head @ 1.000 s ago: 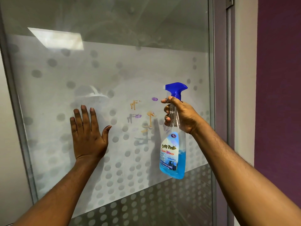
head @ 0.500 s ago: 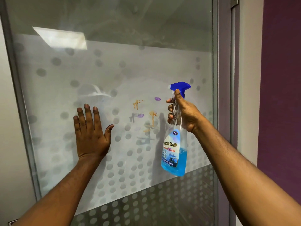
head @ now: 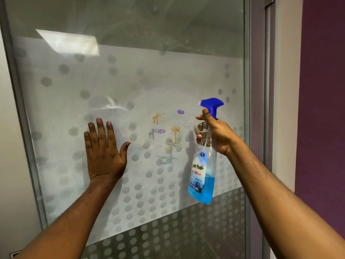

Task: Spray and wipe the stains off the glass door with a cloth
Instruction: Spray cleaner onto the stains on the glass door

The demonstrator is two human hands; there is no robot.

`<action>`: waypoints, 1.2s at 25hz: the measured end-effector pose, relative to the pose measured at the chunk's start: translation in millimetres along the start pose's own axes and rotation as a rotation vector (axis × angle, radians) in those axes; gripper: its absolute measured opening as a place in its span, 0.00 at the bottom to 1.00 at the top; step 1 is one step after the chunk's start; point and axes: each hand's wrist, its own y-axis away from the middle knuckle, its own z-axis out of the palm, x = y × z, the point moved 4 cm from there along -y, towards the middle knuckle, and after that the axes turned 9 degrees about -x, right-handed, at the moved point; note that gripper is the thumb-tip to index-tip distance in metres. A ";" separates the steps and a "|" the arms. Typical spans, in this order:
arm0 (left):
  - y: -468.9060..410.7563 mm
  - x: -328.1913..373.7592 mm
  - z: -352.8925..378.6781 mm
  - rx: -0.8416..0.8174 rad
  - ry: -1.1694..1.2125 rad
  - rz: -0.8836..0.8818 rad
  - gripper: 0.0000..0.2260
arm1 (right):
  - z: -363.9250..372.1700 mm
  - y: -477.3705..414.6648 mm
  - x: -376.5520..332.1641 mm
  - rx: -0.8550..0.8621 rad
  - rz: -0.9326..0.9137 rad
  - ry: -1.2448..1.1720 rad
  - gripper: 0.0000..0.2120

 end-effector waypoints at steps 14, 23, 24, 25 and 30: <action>-0.3 -0.4 0.0 0.000 -0.001 -0.006 0.34 | -32.5 20.2 -2.0 0.125 0.002 0.063 0.26; -0.1 -0.7 0.0 0.001 0.007 0.000 0.33 | 75.1 39.4 41.4 -0.235 0.060 0.040 0.28; 0.0 -0.8 0.2 0.000 0.012 0.002 0.33 | 81.9 40.1 44.7 -0.217 0.045 0.072 0.27; -0.1 -0.5 0.5 0.000 0.017 0.004 0.32 | 86.8 41.0 47.3 -0.193 0.023 0.113 0.27; 0.3 -1.0 0.1 0.007 0.014 0.005 0.31 | 87.7 60.5 66.0 -0.173 -0.020 0.188 0.29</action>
